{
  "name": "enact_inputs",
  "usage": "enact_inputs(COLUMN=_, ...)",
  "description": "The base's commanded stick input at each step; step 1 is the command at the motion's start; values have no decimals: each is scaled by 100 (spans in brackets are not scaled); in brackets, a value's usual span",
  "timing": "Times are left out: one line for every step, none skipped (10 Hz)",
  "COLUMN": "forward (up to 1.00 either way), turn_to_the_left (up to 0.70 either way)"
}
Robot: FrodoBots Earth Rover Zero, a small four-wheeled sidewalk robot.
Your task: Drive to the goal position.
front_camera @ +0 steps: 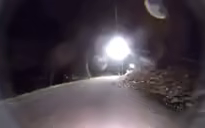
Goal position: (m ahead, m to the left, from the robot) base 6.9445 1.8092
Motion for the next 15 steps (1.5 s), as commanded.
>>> enact_inputs(forward=100, turn_to_the_left=0)
enact_inputs(forward=100, turn_to_the_left=0)
enact_inputs(forward=100, turn_to_the_left=0)
enact_inputs(forward=100, turn_to_the_left=0)
enact_inputs(forward=100, turn_to_the_left=0)
enact_inputs(forward=100, turn_to_the_left=0)
enact_inputs(forward=100, turn_to_the_left=0)
enact_inputs(forward=100, turn_to_the_left=0)
enact_inputs(forward=100, turn_to_the_left=0)
enact_inputs(forward=100, turn_to_the_left=0)
enact_inputs(forward=100, turn_to_the_left=0)
enact_inputs(forward=100, turn_to_the_left=0)
enact_inputs(forward=100, turn_to_the_left=0)
enact_inputs(forward=100, turn_to_the_left=6)
enact_inputs(forward=100, turn_to_the_left=39)
